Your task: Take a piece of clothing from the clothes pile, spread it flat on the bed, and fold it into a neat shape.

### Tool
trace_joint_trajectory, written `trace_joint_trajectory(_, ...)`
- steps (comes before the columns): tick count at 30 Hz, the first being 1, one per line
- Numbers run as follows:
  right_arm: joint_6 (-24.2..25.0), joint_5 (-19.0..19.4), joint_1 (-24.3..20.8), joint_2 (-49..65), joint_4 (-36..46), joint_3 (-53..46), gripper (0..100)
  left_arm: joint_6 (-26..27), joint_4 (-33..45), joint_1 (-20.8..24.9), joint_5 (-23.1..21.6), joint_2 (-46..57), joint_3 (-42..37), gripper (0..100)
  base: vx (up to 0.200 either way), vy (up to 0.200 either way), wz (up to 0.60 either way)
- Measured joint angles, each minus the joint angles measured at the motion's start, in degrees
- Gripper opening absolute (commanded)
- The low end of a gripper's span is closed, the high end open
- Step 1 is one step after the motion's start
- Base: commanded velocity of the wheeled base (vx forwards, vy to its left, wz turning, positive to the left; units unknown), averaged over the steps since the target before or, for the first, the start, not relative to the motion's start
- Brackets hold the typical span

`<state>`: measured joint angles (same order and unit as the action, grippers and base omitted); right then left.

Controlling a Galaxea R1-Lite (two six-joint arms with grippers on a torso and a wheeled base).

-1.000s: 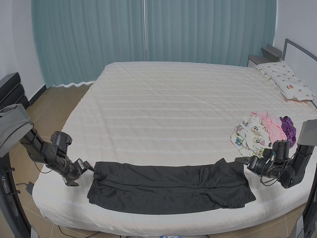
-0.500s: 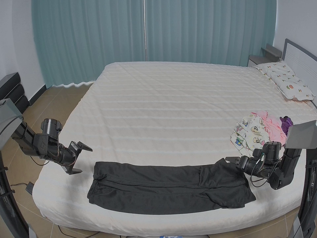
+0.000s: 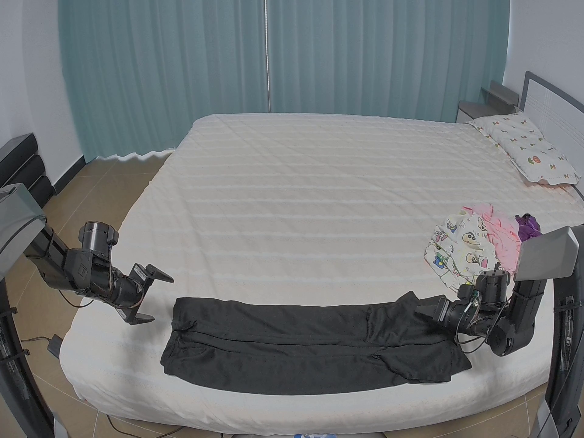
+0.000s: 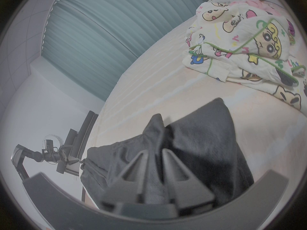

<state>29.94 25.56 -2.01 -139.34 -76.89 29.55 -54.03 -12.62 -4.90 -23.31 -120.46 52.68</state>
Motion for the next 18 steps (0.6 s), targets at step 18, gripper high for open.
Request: trace_joint_trajectory(18, -3.3, 0.1, 3.6, 4.7, 0.1, -6.2, 0, 0.2, 0.0, 0.0, 0.0, 0.0, -0.6, 100, 0.000, 0.000, 0.00)
